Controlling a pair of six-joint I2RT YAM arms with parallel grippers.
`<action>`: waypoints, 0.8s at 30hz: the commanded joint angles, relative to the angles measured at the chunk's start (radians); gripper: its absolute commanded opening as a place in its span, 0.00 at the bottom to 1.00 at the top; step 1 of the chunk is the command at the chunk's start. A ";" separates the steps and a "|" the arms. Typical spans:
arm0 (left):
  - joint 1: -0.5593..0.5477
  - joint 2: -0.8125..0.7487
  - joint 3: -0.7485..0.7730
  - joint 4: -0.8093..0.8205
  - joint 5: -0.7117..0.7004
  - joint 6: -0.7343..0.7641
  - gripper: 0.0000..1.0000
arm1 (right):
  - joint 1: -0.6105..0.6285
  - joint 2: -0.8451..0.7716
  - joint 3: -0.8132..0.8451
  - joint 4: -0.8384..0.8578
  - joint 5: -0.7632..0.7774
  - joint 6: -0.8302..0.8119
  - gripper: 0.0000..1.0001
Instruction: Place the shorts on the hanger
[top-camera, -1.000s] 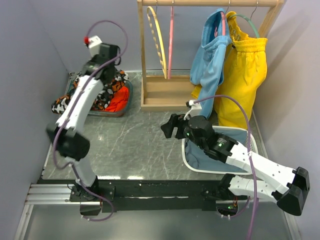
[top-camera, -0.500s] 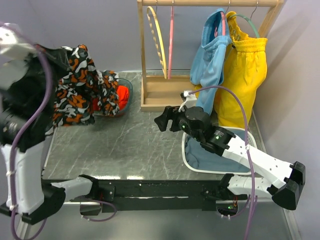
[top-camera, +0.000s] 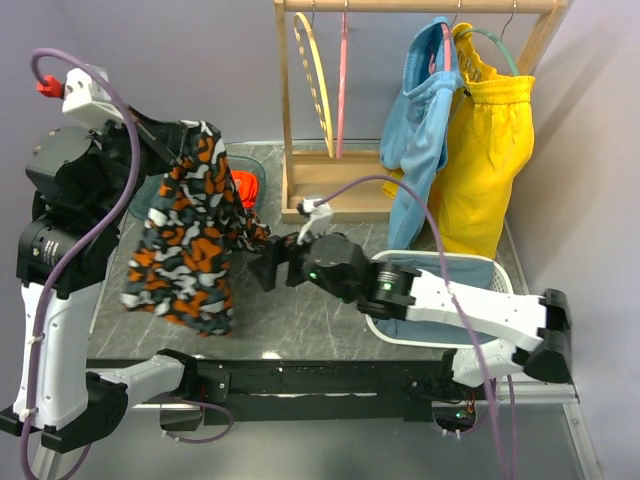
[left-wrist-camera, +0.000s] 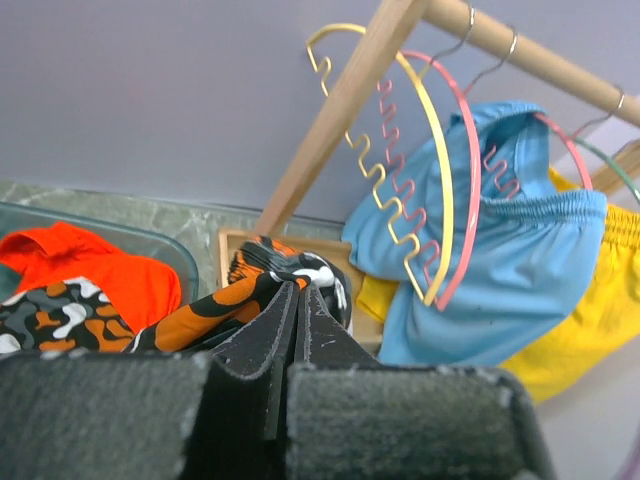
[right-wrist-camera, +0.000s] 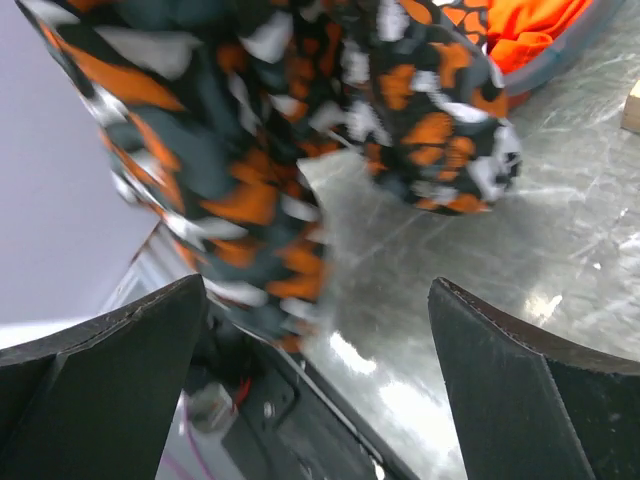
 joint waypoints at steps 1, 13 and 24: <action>-0.005 -0.047 0.001 0.060 0.078 -0.014 0.01 | -0.028 0.140 0.095 0.033 0.135 0.050 1.00; -0.095 -0.079 -0.050 0.063 0.012 0.013 0.01 | -0.127 0.095 -0.041 0.220 0.162 0.120 0.92; -0.151 -0.076 -0.067 0.065 -0.034 0.029 0.01 | -0.120 0.204 -0.013 0.209 0.049 0.149 0.84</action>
